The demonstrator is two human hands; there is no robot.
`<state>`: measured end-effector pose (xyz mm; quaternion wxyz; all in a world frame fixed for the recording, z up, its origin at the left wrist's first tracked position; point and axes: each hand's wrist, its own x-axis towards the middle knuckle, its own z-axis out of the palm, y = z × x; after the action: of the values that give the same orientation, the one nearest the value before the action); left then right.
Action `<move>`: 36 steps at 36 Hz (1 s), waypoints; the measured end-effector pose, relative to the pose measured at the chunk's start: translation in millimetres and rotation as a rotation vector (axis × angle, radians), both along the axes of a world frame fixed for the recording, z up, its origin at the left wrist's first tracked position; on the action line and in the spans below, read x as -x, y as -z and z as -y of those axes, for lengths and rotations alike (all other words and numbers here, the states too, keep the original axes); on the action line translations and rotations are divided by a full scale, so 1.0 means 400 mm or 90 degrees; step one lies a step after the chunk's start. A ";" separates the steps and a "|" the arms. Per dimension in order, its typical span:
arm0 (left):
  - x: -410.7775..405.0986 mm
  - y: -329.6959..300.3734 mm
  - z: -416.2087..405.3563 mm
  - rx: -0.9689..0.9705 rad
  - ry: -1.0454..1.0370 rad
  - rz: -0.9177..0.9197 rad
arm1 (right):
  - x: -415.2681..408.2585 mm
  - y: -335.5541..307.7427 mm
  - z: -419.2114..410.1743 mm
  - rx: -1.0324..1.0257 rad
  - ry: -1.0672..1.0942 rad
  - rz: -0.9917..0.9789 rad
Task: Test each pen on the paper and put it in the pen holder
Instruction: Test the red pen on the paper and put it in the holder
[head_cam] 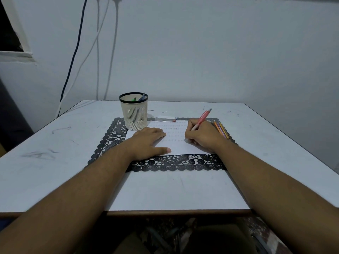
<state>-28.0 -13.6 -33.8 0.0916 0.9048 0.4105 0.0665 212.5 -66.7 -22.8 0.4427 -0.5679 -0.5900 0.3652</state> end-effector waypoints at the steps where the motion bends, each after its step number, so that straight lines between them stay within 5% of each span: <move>1: 0.000 0.000 -0.001 -0.001 0.001 0.000 | 0.000 0.000 -0.001 0.001 0.001 -0.001; 36: 0.000 0.000 0.000 0.009 -0.005 -0.005 | -0.014 -0.001 0.002 0.007 0.035 -0.011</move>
<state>-28.0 -13.4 -33.8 0.0961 0.9026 0.4152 0.0602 218.0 -67.5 -22.4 0.4546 -0.5833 -0.5680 0.3612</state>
